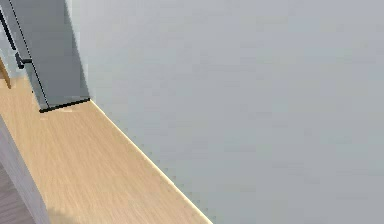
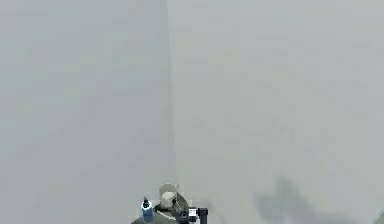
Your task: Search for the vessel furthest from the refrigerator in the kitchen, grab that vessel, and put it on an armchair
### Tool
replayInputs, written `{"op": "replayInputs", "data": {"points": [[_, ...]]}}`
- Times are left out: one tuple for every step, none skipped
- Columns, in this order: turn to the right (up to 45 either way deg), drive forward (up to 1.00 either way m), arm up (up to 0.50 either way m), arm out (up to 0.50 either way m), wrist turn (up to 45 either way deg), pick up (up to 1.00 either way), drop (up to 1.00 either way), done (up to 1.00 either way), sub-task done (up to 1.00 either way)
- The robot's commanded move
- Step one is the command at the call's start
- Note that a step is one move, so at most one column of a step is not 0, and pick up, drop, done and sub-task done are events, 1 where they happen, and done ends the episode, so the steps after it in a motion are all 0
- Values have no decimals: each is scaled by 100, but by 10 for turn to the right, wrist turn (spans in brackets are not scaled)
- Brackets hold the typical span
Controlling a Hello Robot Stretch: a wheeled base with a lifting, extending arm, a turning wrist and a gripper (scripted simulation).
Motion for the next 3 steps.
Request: {"op": "replayInputs", "data": {"points": [[0,0,50,0,0,0,0,0,0],[0,0,20,0,0,0,0,0,0],[0,0,0,0,-450,0,0,0,0]]}}
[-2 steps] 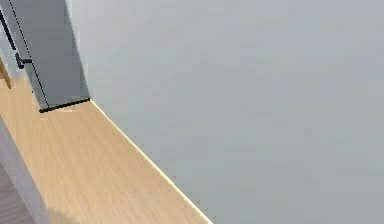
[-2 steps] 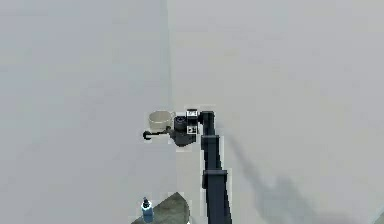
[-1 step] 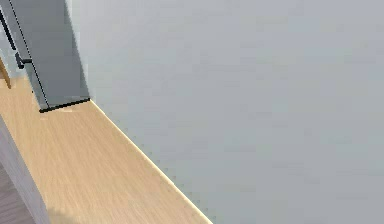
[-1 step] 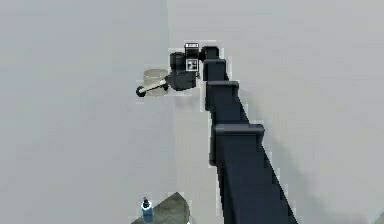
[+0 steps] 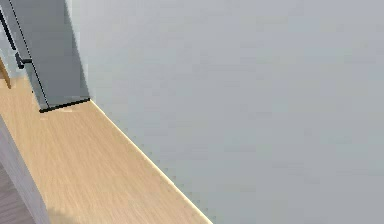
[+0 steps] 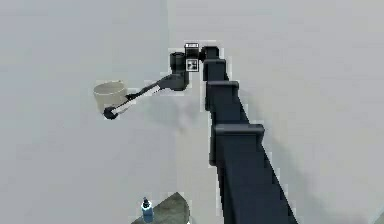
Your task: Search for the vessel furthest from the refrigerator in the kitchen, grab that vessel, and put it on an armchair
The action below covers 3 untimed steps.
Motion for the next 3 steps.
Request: {"op": "replayInputs", "data": {"points": [[0,0,0,0,-450,0,0,0,0],[0,0,0,0,-60,0,0,0,0],[0,0,0,-42,0,0,0,0,0]]}}
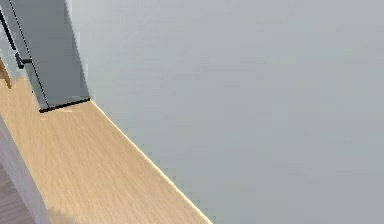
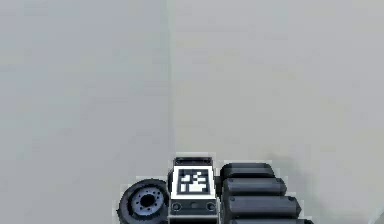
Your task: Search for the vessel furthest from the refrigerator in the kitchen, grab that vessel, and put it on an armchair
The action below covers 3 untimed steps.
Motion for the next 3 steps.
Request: {"op": "replayInputs", "data": {"points": [[-210,0,0,0,0,0,0,0,0],[0,90,0,0,0,0,0,0,0],[-150,0,0,0,0,0,0,0,0]]}}
